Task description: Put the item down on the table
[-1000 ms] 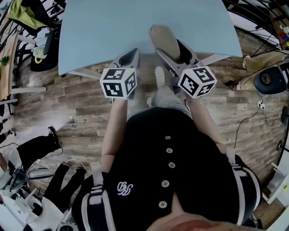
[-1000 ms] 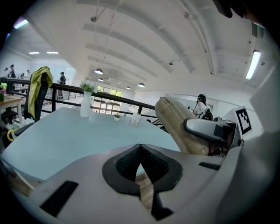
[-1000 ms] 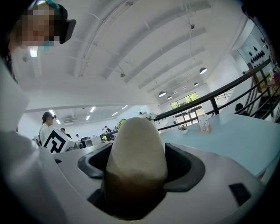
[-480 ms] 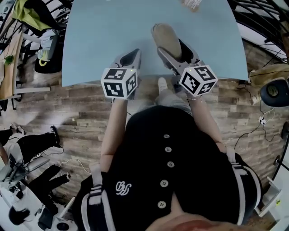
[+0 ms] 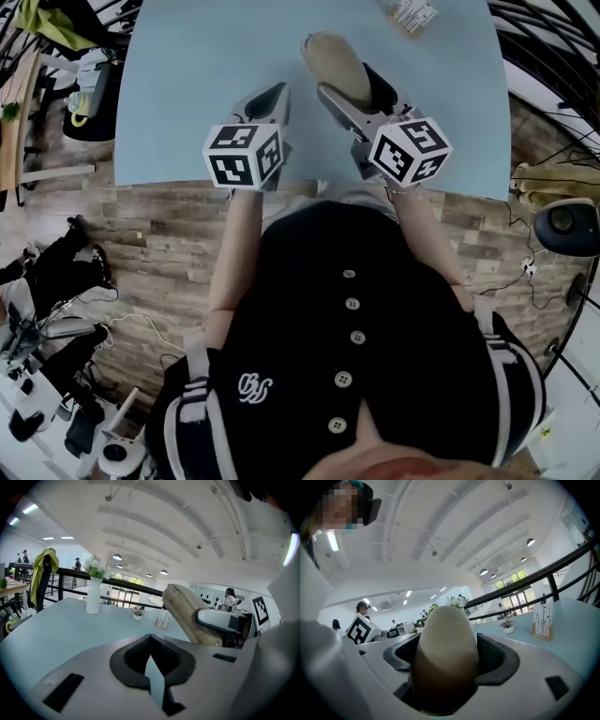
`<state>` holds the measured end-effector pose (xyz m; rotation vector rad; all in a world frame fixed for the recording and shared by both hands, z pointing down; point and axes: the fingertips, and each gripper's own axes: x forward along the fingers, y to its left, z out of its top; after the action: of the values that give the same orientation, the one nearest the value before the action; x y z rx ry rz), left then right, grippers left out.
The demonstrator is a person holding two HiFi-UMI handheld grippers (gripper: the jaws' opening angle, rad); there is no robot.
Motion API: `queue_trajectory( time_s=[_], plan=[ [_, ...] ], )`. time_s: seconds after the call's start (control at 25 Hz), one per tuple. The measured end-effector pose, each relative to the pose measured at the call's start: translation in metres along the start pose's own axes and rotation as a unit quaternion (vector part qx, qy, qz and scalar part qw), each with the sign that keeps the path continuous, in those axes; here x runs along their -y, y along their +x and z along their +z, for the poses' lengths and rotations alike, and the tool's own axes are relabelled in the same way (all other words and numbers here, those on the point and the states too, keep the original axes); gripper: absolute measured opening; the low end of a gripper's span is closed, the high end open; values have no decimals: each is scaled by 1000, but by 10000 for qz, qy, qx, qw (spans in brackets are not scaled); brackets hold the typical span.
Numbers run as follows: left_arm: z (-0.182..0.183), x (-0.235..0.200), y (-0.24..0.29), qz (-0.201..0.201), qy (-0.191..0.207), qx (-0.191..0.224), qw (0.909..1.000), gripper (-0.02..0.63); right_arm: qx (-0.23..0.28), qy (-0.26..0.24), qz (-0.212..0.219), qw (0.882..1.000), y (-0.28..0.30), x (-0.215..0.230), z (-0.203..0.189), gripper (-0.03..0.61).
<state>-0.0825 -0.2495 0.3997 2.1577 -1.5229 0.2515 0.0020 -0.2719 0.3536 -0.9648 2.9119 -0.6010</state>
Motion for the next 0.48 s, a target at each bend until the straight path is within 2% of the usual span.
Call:
queue_trajectory(
  time_s=[0.24,0.48],
  plan=[
    [1,-3,35,163,-145,-118,9997,8,-233,42,100,9997,11,37,-1,380],
    [-12,-12,51,265,-242,-414,9985,8,-434,379,189,9982,21,55,-17,380]
  ],
)
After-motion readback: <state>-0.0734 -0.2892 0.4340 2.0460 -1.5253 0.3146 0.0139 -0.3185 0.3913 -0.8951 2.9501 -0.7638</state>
